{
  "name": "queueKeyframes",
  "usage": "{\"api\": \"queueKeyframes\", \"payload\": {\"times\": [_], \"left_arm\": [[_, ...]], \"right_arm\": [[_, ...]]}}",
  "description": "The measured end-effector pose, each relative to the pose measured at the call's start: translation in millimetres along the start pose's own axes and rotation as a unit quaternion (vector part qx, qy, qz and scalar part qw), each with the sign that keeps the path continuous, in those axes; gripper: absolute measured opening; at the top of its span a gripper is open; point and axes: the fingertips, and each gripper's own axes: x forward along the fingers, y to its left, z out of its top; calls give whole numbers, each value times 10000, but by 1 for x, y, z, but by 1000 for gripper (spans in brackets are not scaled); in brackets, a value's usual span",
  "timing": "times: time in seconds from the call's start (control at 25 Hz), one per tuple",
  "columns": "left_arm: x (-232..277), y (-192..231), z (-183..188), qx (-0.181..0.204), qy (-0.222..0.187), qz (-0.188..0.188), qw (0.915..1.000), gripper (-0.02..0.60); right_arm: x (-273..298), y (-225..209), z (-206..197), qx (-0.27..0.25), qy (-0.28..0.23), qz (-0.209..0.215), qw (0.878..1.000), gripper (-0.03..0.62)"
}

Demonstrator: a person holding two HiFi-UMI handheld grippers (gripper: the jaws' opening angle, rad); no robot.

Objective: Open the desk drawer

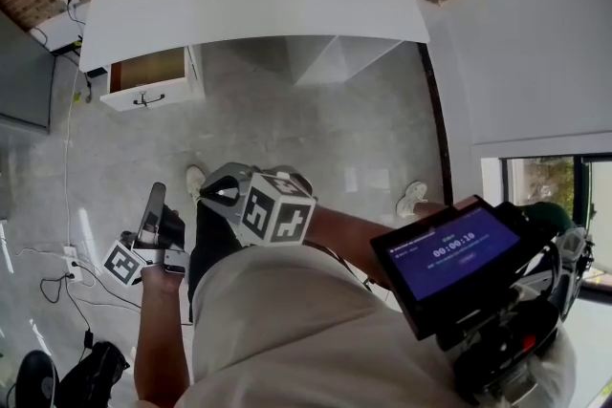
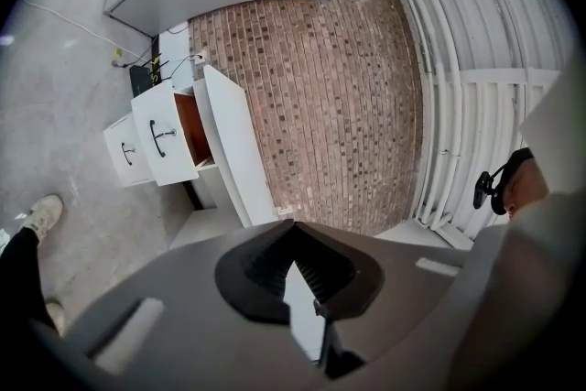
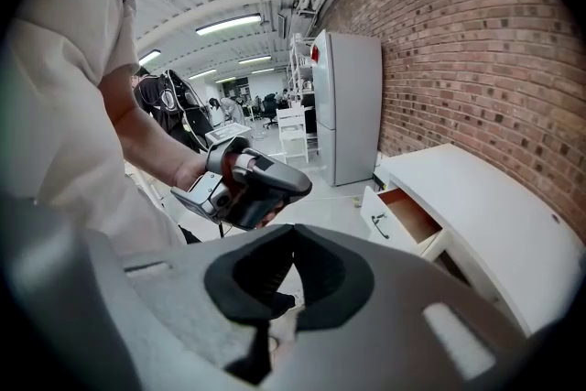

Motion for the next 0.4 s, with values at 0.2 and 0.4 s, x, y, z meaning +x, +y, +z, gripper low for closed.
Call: {"api": "queueKeyframes", "payload": {"times": [0.2, 0.4], "left_arm": [[3, 3, 1, 15, 91, 11, 10000, 5], [13, 8, -3, -52, 176, -64, 9998, 5]], "right_arm": [[-1, -1, -3, 78, 49, -37, 10000, 3], [-6, -4, -8, 140, 134, -121, 9997, 3]]}}
